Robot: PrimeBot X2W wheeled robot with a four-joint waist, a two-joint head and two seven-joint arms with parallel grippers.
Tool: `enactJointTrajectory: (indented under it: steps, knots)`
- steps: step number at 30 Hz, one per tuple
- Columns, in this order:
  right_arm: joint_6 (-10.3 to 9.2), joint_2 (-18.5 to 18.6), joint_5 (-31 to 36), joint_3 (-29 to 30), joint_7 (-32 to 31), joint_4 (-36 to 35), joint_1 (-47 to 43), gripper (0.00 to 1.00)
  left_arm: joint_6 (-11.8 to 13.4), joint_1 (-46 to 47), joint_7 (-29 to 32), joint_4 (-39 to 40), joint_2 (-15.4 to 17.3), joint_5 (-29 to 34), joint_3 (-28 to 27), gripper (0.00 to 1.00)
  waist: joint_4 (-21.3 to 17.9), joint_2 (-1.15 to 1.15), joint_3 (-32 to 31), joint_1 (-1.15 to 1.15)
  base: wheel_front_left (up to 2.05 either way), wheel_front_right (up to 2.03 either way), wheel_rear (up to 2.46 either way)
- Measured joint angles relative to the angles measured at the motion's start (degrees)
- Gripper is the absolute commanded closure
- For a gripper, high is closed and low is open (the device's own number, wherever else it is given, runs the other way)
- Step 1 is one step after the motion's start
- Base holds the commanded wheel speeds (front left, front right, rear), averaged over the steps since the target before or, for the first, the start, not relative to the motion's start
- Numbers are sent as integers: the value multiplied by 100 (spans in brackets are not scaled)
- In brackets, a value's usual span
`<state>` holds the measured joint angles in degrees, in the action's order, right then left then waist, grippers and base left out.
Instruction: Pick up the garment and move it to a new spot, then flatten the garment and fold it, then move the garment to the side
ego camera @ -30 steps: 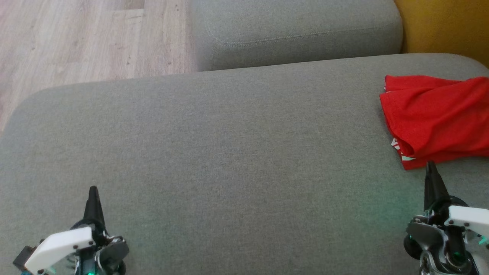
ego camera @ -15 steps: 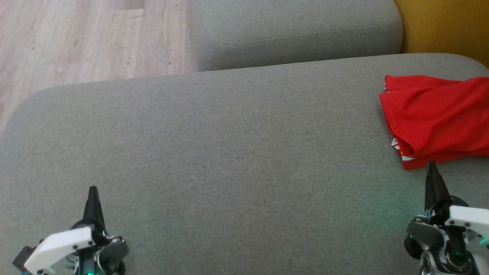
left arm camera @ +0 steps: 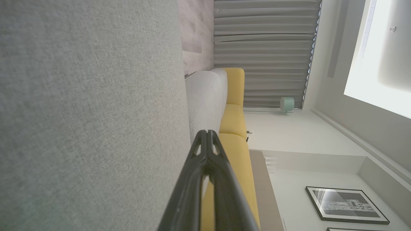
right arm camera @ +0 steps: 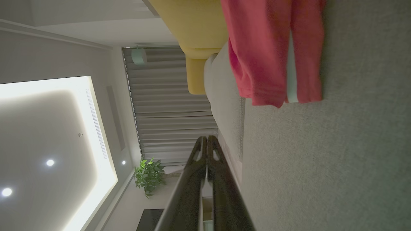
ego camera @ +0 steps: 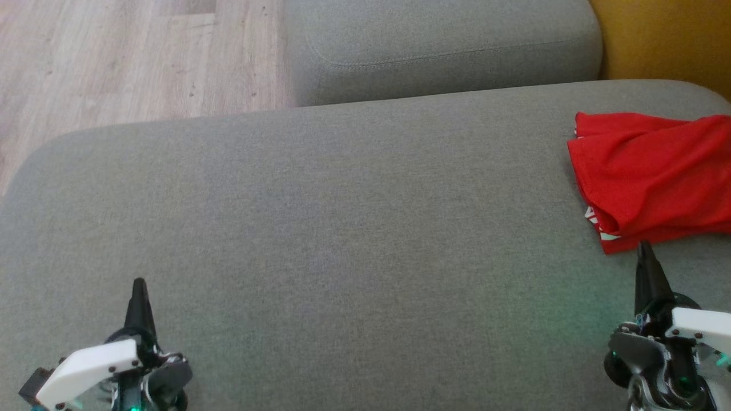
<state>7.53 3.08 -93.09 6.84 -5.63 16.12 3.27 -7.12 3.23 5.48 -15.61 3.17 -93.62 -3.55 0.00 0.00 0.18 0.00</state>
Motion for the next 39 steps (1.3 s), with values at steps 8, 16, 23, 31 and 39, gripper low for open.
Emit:
enactJointTrajectory:
  steps: [8,16,23,31,39]
  knots:
    - [0,-7,8,15,-3,0,0,100,0,0,1,0,-7,1,-11,100,0,0,0,0,0,0,0]
    - [0,-18,8,23,-3,0,0,100,1,0,7,0,-13,36,-18,100,0,0,0,0,0,0,0]
    - [0,-21,18,29,-20,0,0,100,0,0,8,0,-18,36,-20,100,0,0,0,0,0,0,0]
    - [0,-27,32,43,-20,0,0,100,1,0,9,-1,-20,36,-25,100,0,0,0,0,0,0,0]
    - [0,-31,32,45,-21,0,0,100,0,0,9,-1,-21,41,-29,100,0,0,0,0,0,0,0]
